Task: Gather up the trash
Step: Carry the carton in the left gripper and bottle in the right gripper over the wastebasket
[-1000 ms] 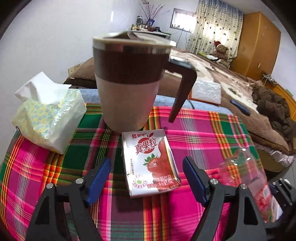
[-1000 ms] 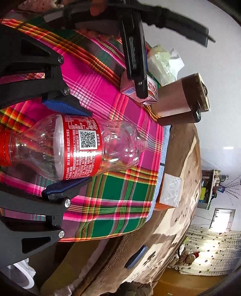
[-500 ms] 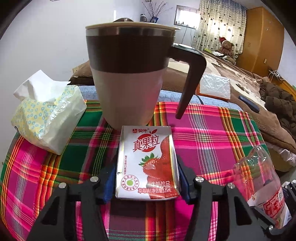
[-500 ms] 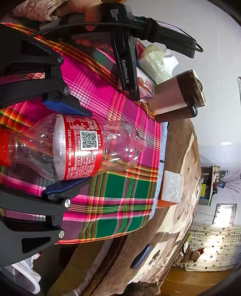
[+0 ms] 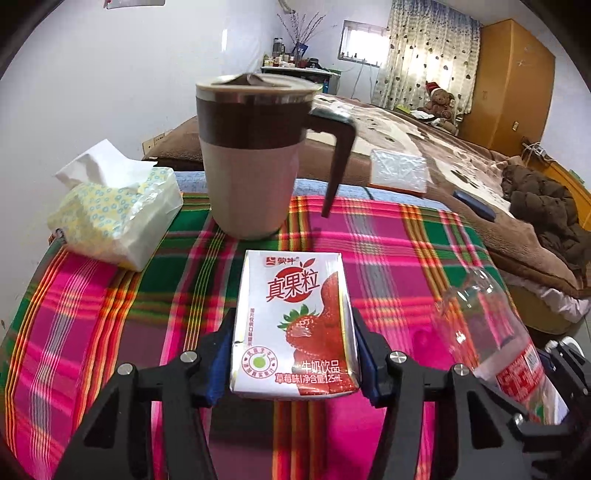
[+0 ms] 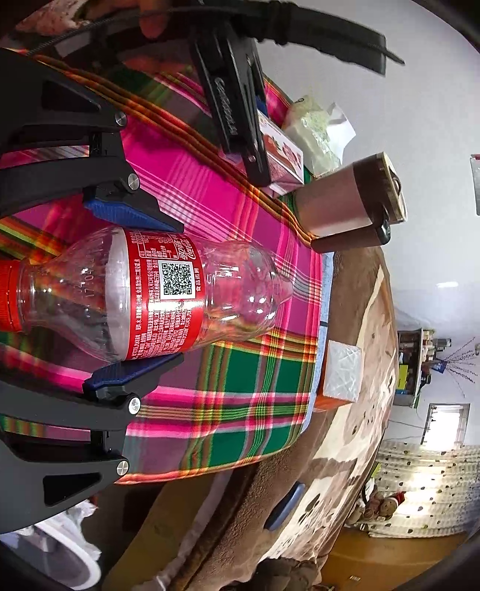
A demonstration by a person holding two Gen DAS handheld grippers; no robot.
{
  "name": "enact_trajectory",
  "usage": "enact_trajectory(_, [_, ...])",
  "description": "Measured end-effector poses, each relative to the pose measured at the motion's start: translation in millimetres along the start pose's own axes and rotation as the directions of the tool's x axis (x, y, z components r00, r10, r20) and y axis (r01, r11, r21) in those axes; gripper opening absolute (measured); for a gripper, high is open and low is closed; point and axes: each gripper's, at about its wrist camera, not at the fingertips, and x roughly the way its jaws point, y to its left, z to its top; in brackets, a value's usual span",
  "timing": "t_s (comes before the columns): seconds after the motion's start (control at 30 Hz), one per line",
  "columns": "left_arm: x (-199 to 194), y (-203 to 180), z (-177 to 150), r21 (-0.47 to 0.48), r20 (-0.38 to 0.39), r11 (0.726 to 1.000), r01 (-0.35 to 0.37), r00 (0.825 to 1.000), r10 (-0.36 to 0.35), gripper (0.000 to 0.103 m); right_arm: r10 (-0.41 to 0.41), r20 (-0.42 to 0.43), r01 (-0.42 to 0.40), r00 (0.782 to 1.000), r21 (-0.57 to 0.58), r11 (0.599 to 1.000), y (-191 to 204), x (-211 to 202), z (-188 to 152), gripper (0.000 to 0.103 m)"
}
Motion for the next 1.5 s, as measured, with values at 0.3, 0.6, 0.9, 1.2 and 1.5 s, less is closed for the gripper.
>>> enact_trajectory(0.3, [-56.0,-13.0,-19.8,0.031,0.058,0.999,0.025,0.998,-0.027,0.058,-0.005,0.044,0.003,0.999,0.052,0.999,-2.0,-37.9,-15.1,0.063])
enact_trajectory(0.6, [-96.3,-34.4,-43.9,0.056,0.088,0.997,0.061,0.994,-0.066,0.058,-0.027,0.08,0.019,0.996,0.1,0.995,-12.7,-73.8,-33.7,0.063])
enact_trajectory(0.9, [-131.5,-68.7,-61.1,0.112,0.12,0.985,0.13,0.982,-0.143,0.058,-0.078,0.11,0.058,0.991,0.169,0.984,-34.4,-103.3,-51.7,0.063])
enact_trajectory(1.2, [-144.5,-111.0,-74.1,0.172,0.116,0.965,0.198,0.969,-0.22,0.058,-0.159,0.132,0.122,0.978,0.252,0.96,-65.4,-131.1,-71.1,0.063])
enact_trajectory(1.5, [-147.0,-165.2,-85.4,0.232,0.085,0.931,0.282,0.948,-0.308,0.058,-0.259,0.116,0.206,0.959,0.345,0.916,-103.7,-150.9,-90.4,0.063])
